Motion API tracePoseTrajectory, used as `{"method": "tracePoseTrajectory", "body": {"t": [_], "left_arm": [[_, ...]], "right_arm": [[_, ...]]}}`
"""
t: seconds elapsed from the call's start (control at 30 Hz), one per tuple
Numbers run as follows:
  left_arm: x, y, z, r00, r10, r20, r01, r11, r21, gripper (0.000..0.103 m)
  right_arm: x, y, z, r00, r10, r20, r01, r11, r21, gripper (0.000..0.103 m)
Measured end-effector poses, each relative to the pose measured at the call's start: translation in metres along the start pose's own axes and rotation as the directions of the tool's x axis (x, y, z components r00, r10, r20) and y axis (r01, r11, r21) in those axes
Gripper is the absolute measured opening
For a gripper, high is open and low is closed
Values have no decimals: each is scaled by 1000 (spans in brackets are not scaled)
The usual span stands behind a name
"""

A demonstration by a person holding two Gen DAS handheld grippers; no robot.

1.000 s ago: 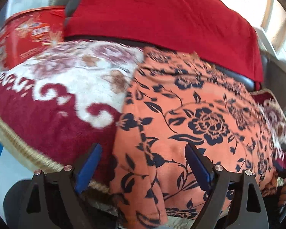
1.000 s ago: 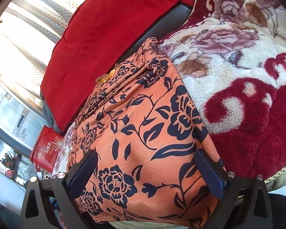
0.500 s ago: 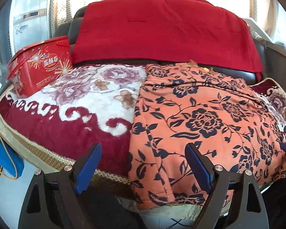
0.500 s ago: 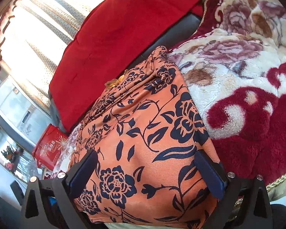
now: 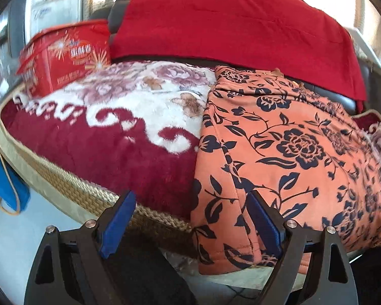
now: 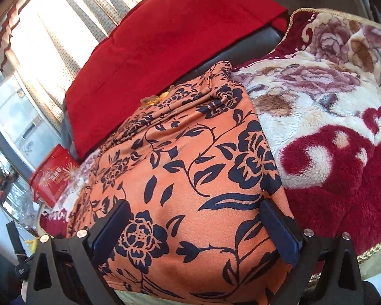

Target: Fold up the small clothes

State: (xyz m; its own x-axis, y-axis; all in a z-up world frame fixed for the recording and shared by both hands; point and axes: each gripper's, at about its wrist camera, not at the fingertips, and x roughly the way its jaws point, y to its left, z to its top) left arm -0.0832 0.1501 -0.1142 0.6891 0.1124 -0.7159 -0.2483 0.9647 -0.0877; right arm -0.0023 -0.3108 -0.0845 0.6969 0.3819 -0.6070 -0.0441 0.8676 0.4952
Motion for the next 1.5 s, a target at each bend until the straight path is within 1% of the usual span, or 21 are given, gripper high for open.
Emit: {"method": "tracePoseTrajectory", "body": {"t": [0.1, 0.17, 0.23, 0.3, 0.37, 0.43, 0.5, 0.53, 0.57, 0.67, 0.73, 0.87, 1.0, 1.1, 1.17, 1.2, 1.3, 1.33, 1.37, 1.43, 1.5], "left_arm": [[1, 7, -1, 1000, -15, 18, 15, 999, -28, 89], [9, 11, -5, 999, -36, -18, 35, 999, -39, 89], [12, 16, -6, 997, -64, -32, 62, 996, -61, 89], [11, 22, -5, 995, -96, -16, 94, 991, -90, 89], [11, 26, -5, 992, -123, -3, 122, 986, -117, 89], [11, 28, -5, 990, -144, 2, 143, 981, -131, 89], [13, 28, -6, 986, -166, 3, 165, 977, -131, 89], [14, 28, -6, 985, -172, 2, 171, 977, -130, 89], [15, 29, -6, 984, -177, -1, 175, 976, -129, 89], [27, 29, -6, 983, -180, -42, 173, 977, -125, 89], [28, 29, -6, 983, -181, -43, 175, 978, -115, 89], [30, 28, -6, 982, -186, -46, 181, 980, -87, 89], [33, 32, -6, 979, -198, -52, 192, 976, -101, 89], [31, 32, -7, 980, -193, -53, 185, 975, -124, 89], [29, 31, -7, 982, -180, -54, 172, 977, -124, 89], [26, 31, -7, 984, -171, -56, 163, 979, -123, 89], [14, 38, -8, 988, -141, -64, 131, 980, -147, 89], [10, 40, -9, 989, -134, -62, 123, 980, -158, 89], [8, 42, -10, 989, -130, -74, 116, 979, -168, 89], [14, 44, -15, 980, -138, -140, 114, 979, -170, 89], [18, 44, -18, 977, -120, -177, 90, 982, -169, 89]], "right_arm": [[-11, 1, -6, 998, -36, -42, 38, 998, 46, 102], [-24, 2, -17, 996, -55, -65, 60, 995, 77, 102], [-37, -4, -27, 992, -83, -94, 97, 984, 151, 102], [-54, -4, -29, 992, -116, -45, 122, 978, 168, 102], [-67, -1, -32, 981, -192, 3, 189, 968, 163, 102], [-71, 0, -37, 967, -255, 4, 250, 951, 180, 102], [-76, 1, -38, 958, -288, 9, 279, 936, 213, 102], [-79, 5, -36, 949, -315, 17, 305, 930, 204, 102], [-79, 8, -35, 946, -325, 15, 316, 929, 194, 102], [-71, 12, -33, 935, -349, -57, 354, 917, 186, 102], [-70, 9, -30, 932, -353, -88, 363, 909, 203, 102], [-73, 0, -27, 920, -380, -102, 393, 892, 223, 102], [-65, -17, -26, 915, -366, -172, 396, 895, 204, 102], [-55, -37, -25, 911, -312, -268, 360, 921, 151, 102], [-50, -45, -27, 907, -285, -310, 335, 934, 123, 101], [-46, -48, -27, 906, -260, -332, 309, 946, 101, 97], [-36, -50, -30, 910, -210, -358, 246, 967, 59, 76], [-33, -51, -31, 911, -196, -362, 230, 972, 54, 73], [-30, -51, -32, 913, -179, -366, 214, 975, 56, 73], [-25, -52, -36, 918, -143, -371, 179, 982, 64, 73], [-21, -50, -39, 921, -117, -372, 149, 987, 58, 71]]}}
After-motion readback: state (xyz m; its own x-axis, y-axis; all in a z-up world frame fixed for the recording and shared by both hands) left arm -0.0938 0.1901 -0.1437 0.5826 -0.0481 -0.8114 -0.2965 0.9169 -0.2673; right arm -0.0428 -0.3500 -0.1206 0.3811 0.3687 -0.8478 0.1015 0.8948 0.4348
